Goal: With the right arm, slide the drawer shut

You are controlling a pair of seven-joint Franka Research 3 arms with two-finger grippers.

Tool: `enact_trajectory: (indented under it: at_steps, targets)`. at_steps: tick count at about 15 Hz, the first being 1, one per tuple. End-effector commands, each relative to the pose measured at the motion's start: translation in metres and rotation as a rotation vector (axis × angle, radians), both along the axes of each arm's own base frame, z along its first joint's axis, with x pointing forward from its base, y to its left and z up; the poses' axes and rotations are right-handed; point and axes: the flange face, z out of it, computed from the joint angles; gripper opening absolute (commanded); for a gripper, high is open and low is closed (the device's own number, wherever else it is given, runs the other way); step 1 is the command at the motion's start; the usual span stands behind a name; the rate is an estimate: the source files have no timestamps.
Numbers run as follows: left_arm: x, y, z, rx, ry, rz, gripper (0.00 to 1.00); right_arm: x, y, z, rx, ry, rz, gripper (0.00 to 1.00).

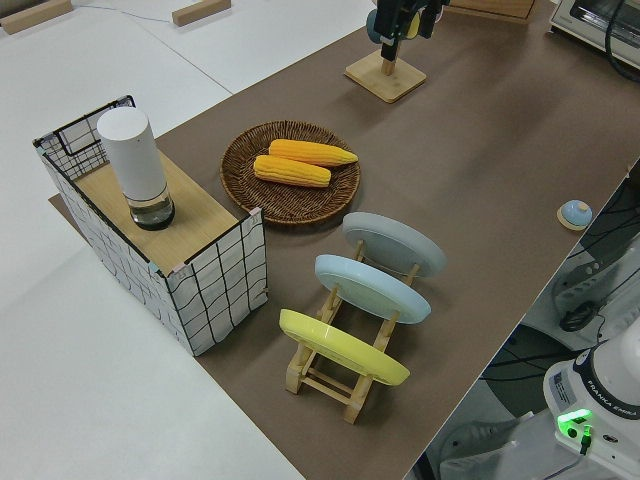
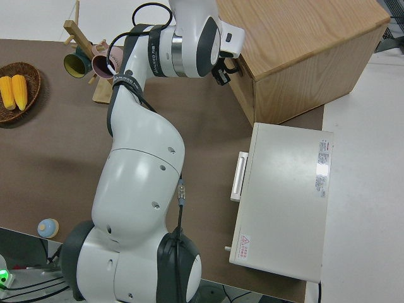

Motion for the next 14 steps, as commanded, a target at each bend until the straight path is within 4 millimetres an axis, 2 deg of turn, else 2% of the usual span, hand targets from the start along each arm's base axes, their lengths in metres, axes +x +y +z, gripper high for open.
enact_trajectory:
  at_steps: [1,2,3,5,7,9,11,14]
  targets:
    - [0.002,0.001,0.003,0.016,0.006,-0.010,0.99,0.010,-0.010,0.000,-0.008,-0.031,0.031,0.000]
    - [0.002,0.001,0.003,0.016,0.006,-0.010,0.99,0.009,-0.007,-0.001,-0.007,-0.023,0.037,0.000]
    - [0.002,0.001,0.003,0.016,0.006,-0.010,0.99,0.008,0.005,0.001,-0.003,-0.018,0.082,0.000]
    - [0.002,0.001,0.003,0.016,0.006,-0.010,0.99,0.005,0.043,0.009,0.017,-0.022,0.159,0.000]
    - [0.002,0.001,0.003,0.016,0.006,-0.010,0.99,-0.009,0.083,0.029,0.011,-0.009,0.221,0.000]
    - [0.002,0.001,0.004,0.016,0.005,-0.010,0.99,-0.030,0.122,0.052,0.024,0.014,0.324,0.000]
    - [0.002,0.001,0.004,0.016,0.005,-0.010,0.99,-0.053,0.150,0.071,0.010,0.033,0.438,0.000]
    - [0.002,0.001,0.004,0.016,0.005,-0.010,0.99,-0.102,0.157,0.105,-0.028,0.025,0.657,0.000]
